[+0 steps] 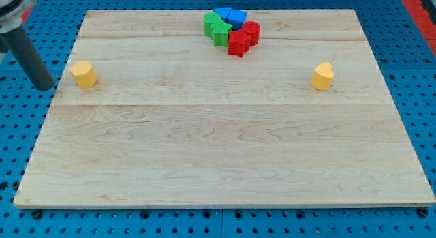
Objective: Push yellow hexagon into yellow heart
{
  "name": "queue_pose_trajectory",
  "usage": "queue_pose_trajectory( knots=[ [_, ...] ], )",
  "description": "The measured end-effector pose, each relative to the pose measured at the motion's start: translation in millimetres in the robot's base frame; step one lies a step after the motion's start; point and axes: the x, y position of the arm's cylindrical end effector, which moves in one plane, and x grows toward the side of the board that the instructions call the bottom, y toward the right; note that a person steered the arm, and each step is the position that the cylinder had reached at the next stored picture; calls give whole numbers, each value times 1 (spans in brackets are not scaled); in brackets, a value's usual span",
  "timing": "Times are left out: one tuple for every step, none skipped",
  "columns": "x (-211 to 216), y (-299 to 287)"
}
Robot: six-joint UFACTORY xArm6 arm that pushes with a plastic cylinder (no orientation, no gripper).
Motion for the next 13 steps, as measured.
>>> queue_pose_trajectory(
  knots=[
    [-24,0],
    [-56,2],
    [-59,10],
    [-57,14],
    [-52,19],
    [-39,24],
    [-29,31],
    [-25,43],
    [-25,67],
    [-18,95],
    [-13,123],
    [-4,155],
    [5,179]
  ],
)
